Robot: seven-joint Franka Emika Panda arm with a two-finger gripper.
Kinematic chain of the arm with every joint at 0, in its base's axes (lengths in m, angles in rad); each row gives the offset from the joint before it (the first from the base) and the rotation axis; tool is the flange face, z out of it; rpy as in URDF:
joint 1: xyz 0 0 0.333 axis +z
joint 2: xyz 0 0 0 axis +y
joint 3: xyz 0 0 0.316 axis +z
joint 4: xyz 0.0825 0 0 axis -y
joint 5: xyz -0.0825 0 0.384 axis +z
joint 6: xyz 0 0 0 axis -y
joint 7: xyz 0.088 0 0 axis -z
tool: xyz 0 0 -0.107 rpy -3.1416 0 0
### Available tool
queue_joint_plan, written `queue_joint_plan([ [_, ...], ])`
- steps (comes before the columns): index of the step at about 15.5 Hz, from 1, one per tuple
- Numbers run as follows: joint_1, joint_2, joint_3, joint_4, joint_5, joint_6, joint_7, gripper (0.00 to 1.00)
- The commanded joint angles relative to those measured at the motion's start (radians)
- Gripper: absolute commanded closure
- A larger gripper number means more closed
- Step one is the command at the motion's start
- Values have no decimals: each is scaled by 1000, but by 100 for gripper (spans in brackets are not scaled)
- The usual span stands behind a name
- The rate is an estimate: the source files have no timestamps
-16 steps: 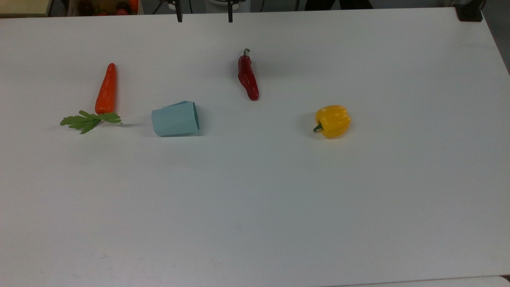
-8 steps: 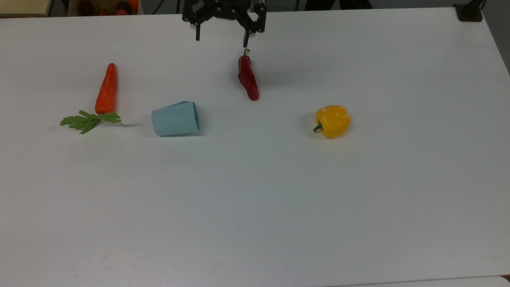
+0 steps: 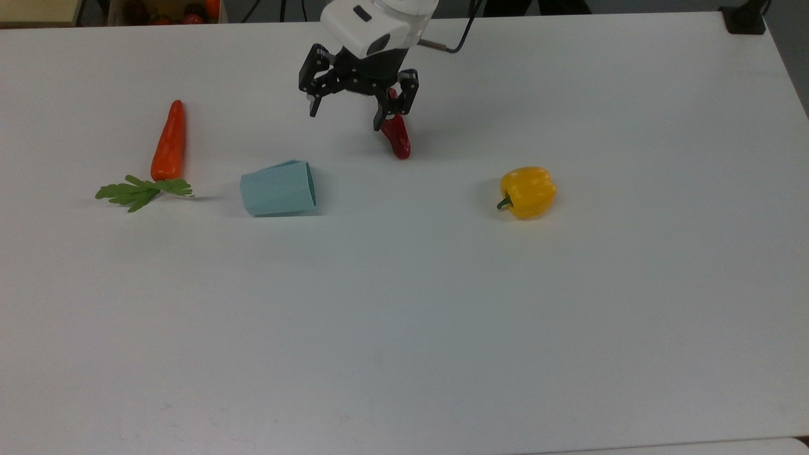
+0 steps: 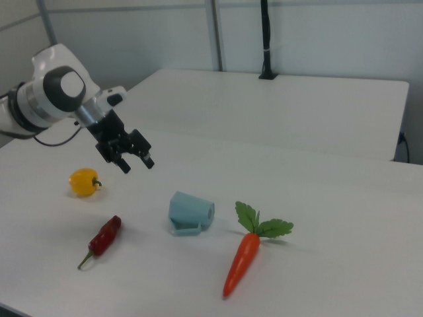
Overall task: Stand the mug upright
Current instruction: 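Move the open gripper down over the tipped light blue mug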
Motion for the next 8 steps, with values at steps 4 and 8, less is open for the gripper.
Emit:
queue_joint_plan([
  [4, -8, 50, -1, -123, -212, 163, 189, 0],
  [8, -39, 118, -1, -113, -320, 207, 257, 0],
])
